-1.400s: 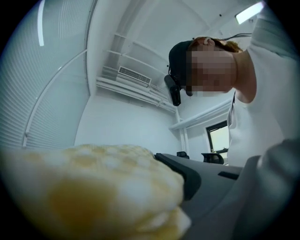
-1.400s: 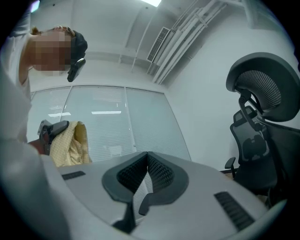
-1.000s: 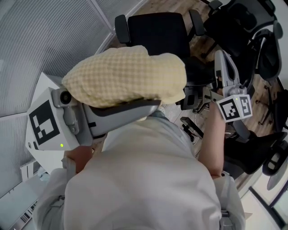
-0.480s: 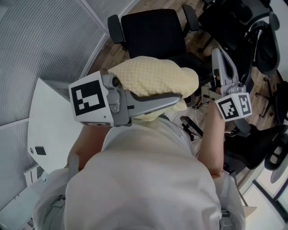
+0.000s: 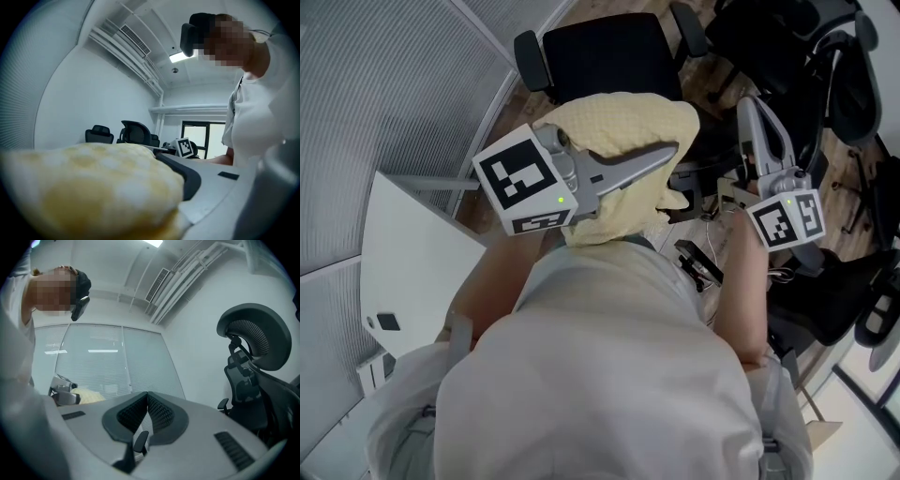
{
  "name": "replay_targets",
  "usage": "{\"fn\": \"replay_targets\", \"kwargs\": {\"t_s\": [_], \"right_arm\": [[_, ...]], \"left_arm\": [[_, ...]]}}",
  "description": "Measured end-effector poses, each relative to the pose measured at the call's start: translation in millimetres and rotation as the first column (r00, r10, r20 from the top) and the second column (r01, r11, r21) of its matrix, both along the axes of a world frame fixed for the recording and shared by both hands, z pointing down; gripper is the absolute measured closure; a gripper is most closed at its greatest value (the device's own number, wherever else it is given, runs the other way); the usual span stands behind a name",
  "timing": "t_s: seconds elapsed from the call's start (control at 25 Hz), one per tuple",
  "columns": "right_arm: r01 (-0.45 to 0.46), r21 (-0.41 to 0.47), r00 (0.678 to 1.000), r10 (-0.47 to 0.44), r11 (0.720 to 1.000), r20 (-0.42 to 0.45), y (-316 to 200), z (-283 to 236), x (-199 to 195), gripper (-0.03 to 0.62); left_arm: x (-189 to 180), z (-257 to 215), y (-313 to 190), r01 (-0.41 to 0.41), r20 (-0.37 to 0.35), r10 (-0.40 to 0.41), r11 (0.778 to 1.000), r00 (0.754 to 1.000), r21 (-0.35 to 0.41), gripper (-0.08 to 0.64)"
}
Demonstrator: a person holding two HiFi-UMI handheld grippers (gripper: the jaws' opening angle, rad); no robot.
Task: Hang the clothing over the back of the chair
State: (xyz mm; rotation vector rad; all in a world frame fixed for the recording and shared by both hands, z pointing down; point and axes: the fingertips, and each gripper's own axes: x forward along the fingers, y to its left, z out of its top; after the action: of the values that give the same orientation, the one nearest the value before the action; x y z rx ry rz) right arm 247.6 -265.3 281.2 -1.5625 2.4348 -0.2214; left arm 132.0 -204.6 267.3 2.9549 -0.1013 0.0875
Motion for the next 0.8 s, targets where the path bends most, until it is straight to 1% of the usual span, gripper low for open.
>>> {"fn": "replay_targets", "kwargs": {"t_s": [0.16, 0.24, 0.52, 0.8], "right_arm": [[0.000, -0.007, 1.000, 0.000, 1.000, 0.001, 0.9, 1.6, 0.6, 0.571], [0.006, -0.010, 1.000, -0.006, 1.000, 0.002, 1.7, 1.6, -0.9, 0.571], [0.059, -0.035, 0.998, -0.059, 0.998, 0.013, 3.2, 5.3, -13.3, 0.571], [0.168, -0.070, 0.986, -0.167, 0.983, 0.026, 7.2, 9.9, -35.9, 0.571]], "left_arm": [[0.0, 15.5, -20.9, 0.083, 0.043, -0.086, 0.994, 0.995, 0.067, 0.498], [-1.4, 24.1, -30.0, 0.108, 0.063, -0.113, 0.991, 0.992, 0.083, 0.498], [-0.2, 49.6, -54.5, 0.162, 0.114, -0.169, 0.985, 0.979, 0.062, 0.497], [-0.2, 73.0, -71.4, 0.219, 0.168, -0.224, 0.975, 0.960, 0.044, 0.497]]}}
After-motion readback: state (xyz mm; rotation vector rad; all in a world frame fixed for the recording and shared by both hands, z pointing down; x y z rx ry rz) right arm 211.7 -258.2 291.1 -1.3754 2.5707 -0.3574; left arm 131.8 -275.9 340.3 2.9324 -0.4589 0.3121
